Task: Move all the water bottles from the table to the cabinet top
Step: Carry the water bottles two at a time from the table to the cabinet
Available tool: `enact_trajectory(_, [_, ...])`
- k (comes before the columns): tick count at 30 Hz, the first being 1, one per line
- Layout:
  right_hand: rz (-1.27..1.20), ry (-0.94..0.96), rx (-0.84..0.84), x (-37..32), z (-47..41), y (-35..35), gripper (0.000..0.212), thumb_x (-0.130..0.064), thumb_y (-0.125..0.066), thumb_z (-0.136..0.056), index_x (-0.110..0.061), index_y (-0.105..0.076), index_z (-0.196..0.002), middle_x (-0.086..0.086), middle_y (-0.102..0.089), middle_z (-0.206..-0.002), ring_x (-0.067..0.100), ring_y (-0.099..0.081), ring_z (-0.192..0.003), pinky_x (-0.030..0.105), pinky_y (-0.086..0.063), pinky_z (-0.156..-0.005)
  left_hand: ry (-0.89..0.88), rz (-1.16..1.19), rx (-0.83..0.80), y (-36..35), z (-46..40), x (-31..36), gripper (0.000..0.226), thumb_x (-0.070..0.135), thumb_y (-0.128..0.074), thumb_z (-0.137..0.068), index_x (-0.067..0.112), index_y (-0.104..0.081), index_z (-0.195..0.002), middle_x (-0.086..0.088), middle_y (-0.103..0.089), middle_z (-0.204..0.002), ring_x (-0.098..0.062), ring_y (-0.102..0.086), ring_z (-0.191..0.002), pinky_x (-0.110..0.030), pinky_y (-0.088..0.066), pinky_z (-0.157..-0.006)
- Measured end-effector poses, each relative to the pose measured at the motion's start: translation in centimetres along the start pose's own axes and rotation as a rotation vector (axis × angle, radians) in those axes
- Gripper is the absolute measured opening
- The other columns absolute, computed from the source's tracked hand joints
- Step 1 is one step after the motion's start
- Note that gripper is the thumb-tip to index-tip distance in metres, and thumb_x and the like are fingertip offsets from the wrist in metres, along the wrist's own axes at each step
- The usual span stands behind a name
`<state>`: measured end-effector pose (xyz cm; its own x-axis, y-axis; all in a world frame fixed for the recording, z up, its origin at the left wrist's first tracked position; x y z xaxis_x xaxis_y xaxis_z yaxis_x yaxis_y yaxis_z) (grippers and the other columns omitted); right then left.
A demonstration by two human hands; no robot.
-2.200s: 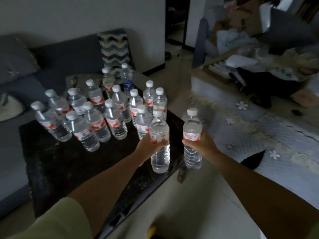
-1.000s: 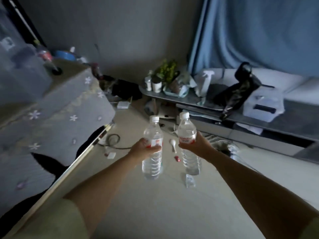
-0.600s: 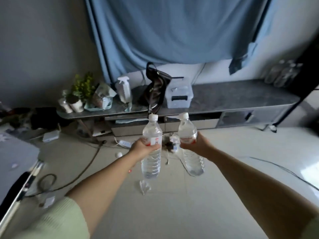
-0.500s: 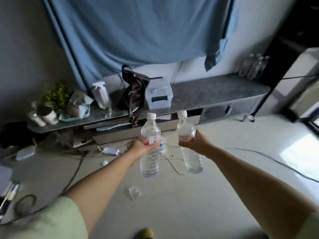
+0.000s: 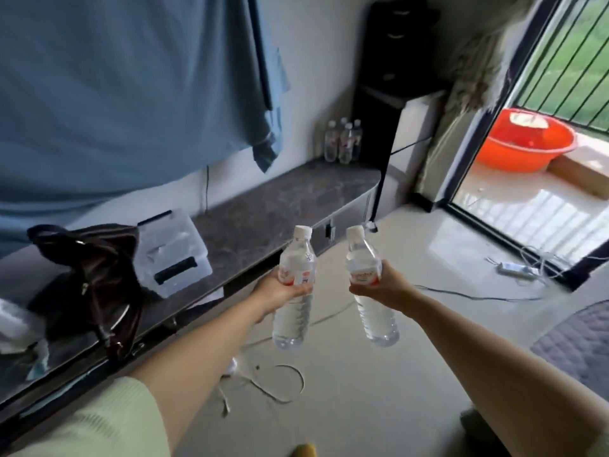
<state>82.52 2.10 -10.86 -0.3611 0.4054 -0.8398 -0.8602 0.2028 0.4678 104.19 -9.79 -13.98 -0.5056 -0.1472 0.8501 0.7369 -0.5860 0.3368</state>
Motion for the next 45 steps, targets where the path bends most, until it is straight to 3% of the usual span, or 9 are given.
enact_trajectory(6, [-0.042,-0.083,0.063,2.4,-7.0,6.5,0.032,-0.016,-0.081,-0.071,-0.011,-0.062,-0.098,0.003,-0.065,-0.08,0.013,-0.06,-0.07,0.021,-0.044,-0.062,-0.015,-0.022,-0.092,-3.0,-10.2,5.7,0.034,0.044,-0.083,-0.051,0.029,-0.072,-0.079,0.008,-0.074,-0.085,-0.017,-0.07,-0.088,-0.033,-0.056,-0.085])
enact_trajectory(10, [-0.038,-0.078,0.065,3.3,-12.5,10.0,0.028,-0.017,-0.081,-0.07,-0.015,-0.063,-0.092,-0.001,-0.066,-0.076,0.01,-0.061,-0.068,0.016,-0.045,-0.059,-0.039,-0.066,-0.133,-5.3,-15.6,8.8,0.026,0.032,-0.085,-0.063,0.026,-0.071,-0.084,0.006,-0.074,-0.088,-0.016,-0.069,-0.089,-0.03,-0.054,-0.084])
enact_trajectory(15, [-0.042,-0.066,0.048,3.7,-20.7,15.5,0.031,-0.016,-0.082,-0.069,-0.017,-0.063,-0.094,0.003,-0.067,-0.082,0.015,-0.062,-0.074,0.026,-0.048,-0.07,-0.012,-0.055,-0.097,-8.4,-22.7,13.7,0.021,0.026,-0.085,-0.069,0.026,-0.068,-0.081,0.015,-0.071,-0.076,-0.008,-0.067,-0.078,-0.02,-0.05,-0.065])
enact_trajectory(19, [-0.045,-0.048,0.023,3.4,-27.3,20.9,0.033,-0.014,-0.082,-0.069,-0.02,-0.061,-0.093,0.001,-0.068,-0.083,0.014,-0.063,-0.074,0.023,-0.048,-0.066,0.022,-0.024,-0.09,-10.8,-28.2,17.7,0.029,0.032,-0.083,-0.069,0.023,-0.071,-0.094,0.002,-0.075,-0.094,-0.018,-0.069,-0.092,-0.033,-0.054,-0.086])
enact_trajectory(22, [-0.053,-0.055,0.021,3.5,-31.6,23.5,0.033,-0.011,-0.081,-0.07,-0.019,-0.061,-0.094,0.002,-0.067,-0.083,0.013,-0.062,-0.072,0.026,-0.05,-0.067,0.048,0.026,-0.083,-11.9,-31.5,20.0,0.027,0.029,-0.08,-0.074,0.024,-0.068,-0.098,0.002,-0.073,-0.097,-0.016,-0.069,-0.091,-0.03,-0.054,-0.077])
enact_trajectory(27, [-0.023,-0.089,-0.013,3.3,-38.7,24.9,0.039,-0.013,-0.081,-0.066,-0.011,-0.063,-0.1,0.016,-0.071,-0.096,0.023,-0.066,-0.083,0.045,-0.055,-0.082,0.06,0.044,-0.081,-12.0,-37.5,22.4,0.025,0.024,-0.078,-0.078,0.022,-0.067,-0.1,0.002,-0.07,-0.094,-0.011,-0.066,-0.085,-0.023,-0.049,-0.067])
enact_trajectory(34, [0.018,-0.128,-0.039,1.3,-51.6,25.2,0.048,-0.024,-0.082,-0.062,-0.014,-0.061,-0.103,0.012,-0.071,-0.095,0.029,-0.069,-0.091,0.051,-0.056,-0.085,0.11,0.047,-0.091,-8.8,-49.9,24.9,0.03,0.027,-0.079,-0.076,0.023,-0.064,-0.102,0.003,-0.07,-0.1,-0.012,-0.065,-0.091,-0.023,-0.049,-0.075])
enact_trajectory(41, [0.021,-0.204,0.035,-1.2,-64.2,25.1,0.065,-0.037,-0.084,-0.063,-0.014,-0.052,-0.115,0.008,-0.068,-0.104,0.026,-0.067,-0.096,0.046,-0.054,-0.089,0.131,0.028,-0.001,-4.1,-61.0,28.3,0.029,0.029,-0.081,-0.075,0.029,-0.061,-0.096,0.016,-0.065,-0.083,0.005,-0.058,-0.071,-0.007,-0.041,-0.05])
enact_trajectory(45, [0.036,-0.225,0.072,-1.4,-70.4,24.5,0.063,-0.037,-0.085,-0.064,-0.019,-0.046,-0.11,0.002,-0.064,-0.102,0.023,-0.063,-0.093,0.038,-0.053,-0.083,0.174,0.01,0.073,-2.8,-66.3,28.0,0.042,0.035,-0.082,-0.07,0.024,-0.062,-0.106,0.01,-0.067,-0.091,-0.006,-0.062,-0.081,-0.017,-0.043,-0.061])
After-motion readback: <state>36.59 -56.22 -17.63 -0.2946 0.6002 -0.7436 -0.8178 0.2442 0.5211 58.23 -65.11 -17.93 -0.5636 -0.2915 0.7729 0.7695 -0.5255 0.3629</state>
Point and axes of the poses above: each hand's wrist, its own z-axis away from the middle knuckle, its own y-axis out of the back of the hand, x = y × z, the point moved 3 cm from there along -z, towards the middle knuckle
